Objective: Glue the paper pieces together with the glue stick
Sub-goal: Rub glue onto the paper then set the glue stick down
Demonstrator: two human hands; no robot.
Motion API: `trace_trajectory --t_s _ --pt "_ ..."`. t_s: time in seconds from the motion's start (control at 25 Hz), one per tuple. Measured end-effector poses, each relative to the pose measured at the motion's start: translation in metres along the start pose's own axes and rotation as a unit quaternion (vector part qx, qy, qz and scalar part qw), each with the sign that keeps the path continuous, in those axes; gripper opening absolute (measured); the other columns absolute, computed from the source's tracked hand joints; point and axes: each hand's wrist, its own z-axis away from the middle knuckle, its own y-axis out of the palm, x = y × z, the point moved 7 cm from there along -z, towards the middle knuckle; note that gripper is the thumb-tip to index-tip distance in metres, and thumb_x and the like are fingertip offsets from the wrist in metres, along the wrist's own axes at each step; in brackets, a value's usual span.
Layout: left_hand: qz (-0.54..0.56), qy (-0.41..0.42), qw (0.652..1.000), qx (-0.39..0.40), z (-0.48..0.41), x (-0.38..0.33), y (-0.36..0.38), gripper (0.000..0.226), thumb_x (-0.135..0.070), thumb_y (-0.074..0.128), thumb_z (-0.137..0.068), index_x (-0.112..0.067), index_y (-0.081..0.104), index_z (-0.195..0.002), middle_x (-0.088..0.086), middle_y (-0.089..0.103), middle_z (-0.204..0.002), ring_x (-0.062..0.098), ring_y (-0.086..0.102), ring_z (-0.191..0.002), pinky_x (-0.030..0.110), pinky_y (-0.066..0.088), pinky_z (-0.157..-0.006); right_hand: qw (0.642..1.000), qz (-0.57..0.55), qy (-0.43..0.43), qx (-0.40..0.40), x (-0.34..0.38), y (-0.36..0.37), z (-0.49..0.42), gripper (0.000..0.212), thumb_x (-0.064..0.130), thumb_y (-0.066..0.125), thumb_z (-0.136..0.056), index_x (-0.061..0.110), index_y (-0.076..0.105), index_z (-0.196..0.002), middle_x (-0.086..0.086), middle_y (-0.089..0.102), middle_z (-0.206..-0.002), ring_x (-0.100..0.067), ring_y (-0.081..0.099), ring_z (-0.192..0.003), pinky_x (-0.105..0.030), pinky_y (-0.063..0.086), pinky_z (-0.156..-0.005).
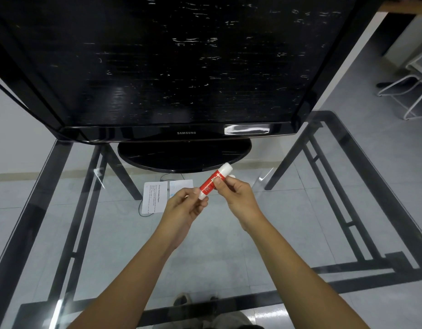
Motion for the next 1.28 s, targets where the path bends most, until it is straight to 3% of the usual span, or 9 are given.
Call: trace_trajectory --t_s 0.2,0.32,0.48,0.6,0.8,0.88,1.0,1.16,1.28 --pt "-0.037 0.049 0.998 -0.011 0.0 -0.006 -0.004 0.013 -0.016 0.069 -0.077 -0.016 0.062 -0.087 -0.003 0.068 -0.095 0.019 0.062 -0.095 0.028 0.047 -0.087 1.0 0.006 0.004 0.003 -0.003 0.001 -0.001 0.015 0.047 0.059 -0.083 0.036 0.068 -0.078 0.01 0.069 -0.082 -0.007 0.063 -0.086 -0.012 0.045 -0.073" --pt "-0.062 0.062 0.996 -0.027 0.0 -0.006 -0.006 0.016 -0.011 0.07 -0.078 -0.025 0.065 -0.083 -0.012 0.069 -0.089 0.009 0.063 -0.088 0.027 0.045 -0.082 1.0 0.006 0.007 0.006 -0.004 0.002 -0.001 0.013 0.046 0.059 -0.083 0.037 0.067 -0.079 0.018 0.068 -0.081 0.005 0.062 -0.086 -0.01 0.041 -0.072" --pt "0.003 0.024 0.999 -0.027 -0.001 0.001 -0.007 0.024 -0.029 0.068 -0.08 -0.024 0.063 -0.103 0.001 0.065 -0.107 0.016 0.068 -0.094 0.022 0.051 -0.08 1.0 0.004 0.001 0.014 -0.003 0.003 -0.002 0.011 0.044 0.059 -0.084 0.038 0.068 -0.08 0.02 0.068 -0.077 0.009 0.06 -0.083 -0.003 0.044 -0.065" --pt "-0.029 0.027 0.999 -0.028 -0.001 0.001 -0.008 0.026 -0.027 0.062 -0.083 -0.017 0.064 -0.107 0.002 0.07 -0.095 0.015 0.069 -0.086 0.022 0.056 -0.08 1.0 -0.001 -0.005 0.021 -0.004 0.006 -0.004 0.01 0.039 0.061 -0.084 0.033 0.07 -0.085 0.019 0.069 -0.077 0.008 0.061 -0.082 -0.002 0.043 -0.065" --pt "0.029 0.041 0.998 -0.049 -0.001 -0.003 -0.024 0.019 -0.017 0.06 -0.085 -0.011 0.067 -0.101 -0.002 0.07 -0.088 0.01 0.066 -0.082 0.017 0.052 -0.075 0.998 0.014 0.013 0.064 -0.014 0.016 -0.013 0.038 0.048 0.061 -0.081 0.028 0.063 -0.113 0.018 0.065 -0.101 0.008 0.059 -0.093 -0.005 0.042 -0.07" --pt "0.037 0.041 0.996 -0.064 0.001 -0.008 -0.036 0.023 -0.02 0.062 -0.082 -0.011 0.067 -0.102 -0.001 0.07 -0.091 0.01 0.066 -0.084 0.018 0.052 -0.077 0.999 0.028 0.035 0.029 -0.029 0.016 -0.022 0.046 0.054 0.057 -0.082 0.03 0.056 -0.122 0.019 0.059 -0.107 0.008 0.055 -0.095 -0.007 0.04 -0.07" --pt "0.047 0.053 0.992 -0.102 0.001 -0.02 -0.065 0.027 -0.02 0.063 -0.081 -0.007 0.065 -0.105 0.004 0.067 -0.096 0.011 0.066 -0.083 0.018 0.053 -0.076 0.991 0.114 0.049 -0.045 -0.061 0.028 -0.038 0.037 0.043 0.058 -0.087 0.025 0.056 -0.12 0.008 0.058 -0.109 0.0 0.055 -0.089 -0.012 0.041 -0.07" --pt "0.04 0.063 0.989 -0.128 0.005 -0.034 -0.091 0.023 -0.023 0.062 -0.082 -0.014 0.066 -0.102 0.004 0.066 -0.102 0.011 0.065 -0.086 0.021 0.053 -0.08 0.967 0.242 0.064 -0.051 -0.097 0.056 -0.057 0.044 0.031 0.061 -0.087 0.013 0.048 -0.125 -0.011 0.05 -0.126 -0.025 0.056 -0.105 -0.032 0.047 -0.087" --pt "0.024 0.067 0.988 -0.14 0.006 -0.042 -0.102 0.017 -0.022 0.06 -0.085 -0.016 0.066 -0.1 0.005 0.066 -0.103 0.013 0.064 -0.087 0.024 0.052 -0.084 0.953 0.29 0.073 -0.037 -0.112 0.076 -0.068 0.054 0.029 0.067 -0.083 0.01 0.041 -0.127 -0.013 0.04 -0.128 -0.031 0.048 -0.114 -0.035 0.047 -0.091"
